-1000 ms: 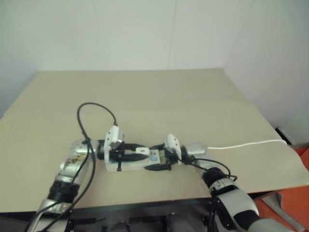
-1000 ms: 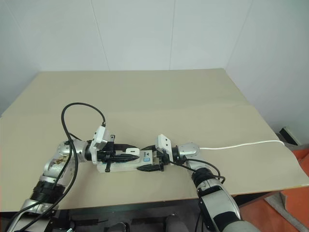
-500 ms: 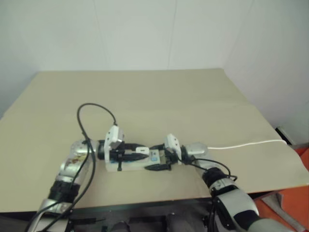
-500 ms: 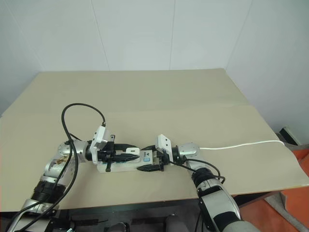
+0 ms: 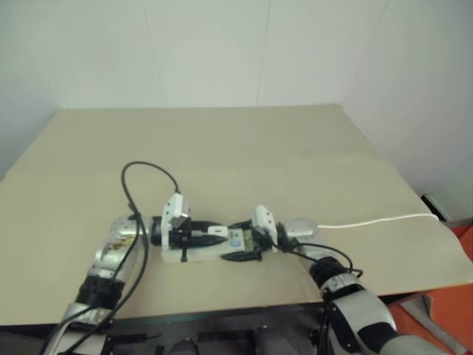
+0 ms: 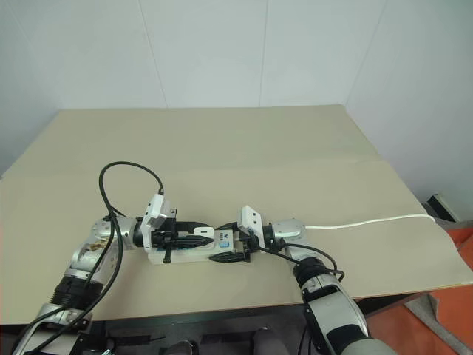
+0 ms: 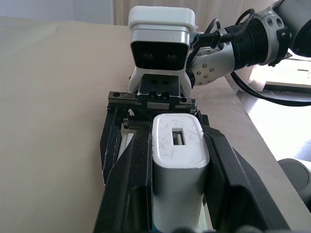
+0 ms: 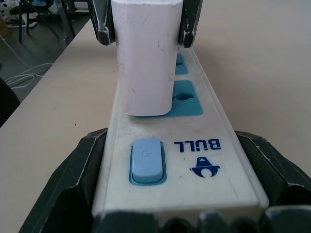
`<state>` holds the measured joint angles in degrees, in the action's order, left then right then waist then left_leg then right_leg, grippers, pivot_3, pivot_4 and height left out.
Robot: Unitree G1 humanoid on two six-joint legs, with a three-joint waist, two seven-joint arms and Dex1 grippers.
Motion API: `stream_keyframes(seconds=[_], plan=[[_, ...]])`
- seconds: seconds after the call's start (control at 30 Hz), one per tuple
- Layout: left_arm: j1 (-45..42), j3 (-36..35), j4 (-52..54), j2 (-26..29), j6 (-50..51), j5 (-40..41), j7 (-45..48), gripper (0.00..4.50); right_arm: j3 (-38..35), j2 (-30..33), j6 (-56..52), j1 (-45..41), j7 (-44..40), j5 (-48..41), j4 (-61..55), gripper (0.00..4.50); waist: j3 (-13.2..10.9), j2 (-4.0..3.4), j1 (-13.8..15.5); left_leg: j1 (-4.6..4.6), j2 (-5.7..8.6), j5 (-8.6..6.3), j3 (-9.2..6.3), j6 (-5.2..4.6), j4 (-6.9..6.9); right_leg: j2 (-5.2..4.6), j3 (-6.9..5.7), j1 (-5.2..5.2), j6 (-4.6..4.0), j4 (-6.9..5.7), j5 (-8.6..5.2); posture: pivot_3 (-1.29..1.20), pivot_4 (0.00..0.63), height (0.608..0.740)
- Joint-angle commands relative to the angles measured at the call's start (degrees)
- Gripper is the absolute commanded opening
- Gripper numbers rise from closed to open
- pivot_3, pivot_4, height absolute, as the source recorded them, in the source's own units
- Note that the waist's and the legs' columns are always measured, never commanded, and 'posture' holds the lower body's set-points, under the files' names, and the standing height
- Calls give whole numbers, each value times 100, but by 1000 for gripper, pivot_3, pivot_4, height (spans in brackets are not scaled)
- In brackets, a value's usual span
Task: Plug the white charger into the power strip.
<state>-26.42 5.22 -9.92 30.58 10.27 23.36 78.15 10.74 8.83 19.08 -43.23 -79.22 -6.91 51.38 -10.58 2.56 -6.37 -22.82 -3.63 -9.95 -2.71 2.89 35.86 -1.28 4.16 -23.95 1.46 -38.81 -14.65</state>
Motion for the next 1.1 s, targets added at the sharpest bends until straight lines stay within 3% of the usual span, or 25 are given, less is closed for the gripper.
stream_keyframes(seconds=[0.03,0.4,0.6,1.1], plan=[[75,24,-75,9,-58,-46,21,1014,92,-35,-79,92,9,93,-49,3434,0,0,0,0,0,0,0,0,0,0,0,0,0,0,0,0,150,740],[391,141,-754,-27,-669,-309,25,1014,96,-15,-104,106,-33,93,-83,3434,9,-6,2,11,-1,0,2,0,-4,0,1,9,-2,2,-1,0,150,740],[338,211,-918,-56,-724,-322,68,1014,97,-15,-130,120,-45,105,-116,3434,12,-11,6,71,-3,-4,3,-2,-20,0,-2,80,-7,36,-8,0,150,740],[52,421,-1489,-64,-1045,-461,369,1014,85,3,-228,194,-45,102,-266,3434,33,-36,31,71,-4,-4,4,-2,-21,0,-2,81,-8,39,-9,0,150,740]])
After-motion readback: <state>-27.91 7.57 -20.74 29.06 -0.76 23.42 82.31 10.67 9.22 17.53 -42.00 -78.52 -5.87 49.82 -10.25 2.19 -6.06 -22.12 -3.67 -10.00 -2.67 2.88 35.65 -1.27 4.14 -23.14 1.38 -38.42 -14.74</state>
